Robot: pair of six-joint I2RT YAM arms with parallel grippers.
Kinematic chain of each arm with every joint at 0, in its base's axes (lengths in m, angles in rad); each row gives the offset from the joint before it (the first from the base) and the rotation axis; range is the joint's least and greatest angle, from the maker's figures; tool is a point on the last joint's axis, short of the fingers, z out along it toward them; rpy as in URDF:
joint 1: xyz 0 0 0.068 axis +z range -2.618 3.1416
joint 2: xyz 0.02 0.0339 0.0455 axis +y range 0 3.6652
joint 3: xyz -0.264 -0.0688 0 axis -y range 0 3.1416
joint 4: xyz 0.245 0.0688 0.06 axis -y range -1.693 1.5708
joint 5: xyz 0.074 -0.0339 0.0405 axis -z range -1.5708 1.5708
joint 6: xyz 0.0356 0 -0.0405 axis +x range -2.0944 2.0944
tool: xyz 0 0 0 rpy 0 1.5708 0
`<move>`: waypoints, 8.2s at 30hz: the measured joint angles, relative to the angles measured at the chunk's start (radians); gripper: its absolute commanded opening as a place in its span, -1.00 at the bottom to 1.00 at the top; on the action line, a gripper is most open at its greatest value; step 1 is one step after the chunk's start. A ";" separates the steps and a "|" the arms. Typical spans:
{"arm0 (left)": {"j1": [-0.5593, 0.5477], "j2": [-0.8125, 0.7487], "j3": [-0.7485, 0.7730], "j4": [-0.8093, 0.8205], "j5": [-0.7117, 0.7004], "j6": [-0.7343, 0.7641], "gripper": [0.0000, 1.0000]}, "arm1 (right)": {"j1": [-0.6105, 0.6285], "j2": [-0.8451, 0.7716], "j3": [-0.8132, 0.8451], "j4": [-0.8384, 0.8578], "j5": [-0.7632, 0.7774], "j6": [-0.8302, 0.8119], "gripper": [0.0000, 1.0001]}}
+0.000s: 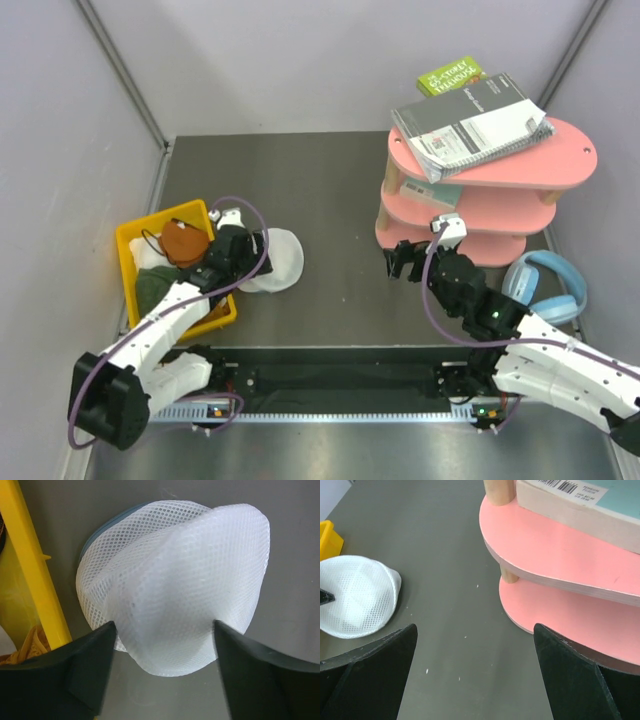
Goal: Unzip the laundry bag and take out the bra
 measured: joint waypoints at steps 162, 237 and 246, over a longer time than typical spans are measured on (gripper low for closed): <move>-0.255 0.015 -0.357 0.577 0.045 -0.277 0.01 | -0.126 0.712 0.048 0.398 -0.700 0.396 -1.00; -0.482 -0.040 -0.020 0.267 -0.069 -0.786 -1.00 | 0.384 0.362 0.140 0.011 -0.040 0.274 -0.03; -0.483 -0.039 -0.020 0.255 -0.087 -0.822 -1.00 | 0.448 0.490 0.217 -0.048 0.002 0.272 -0.14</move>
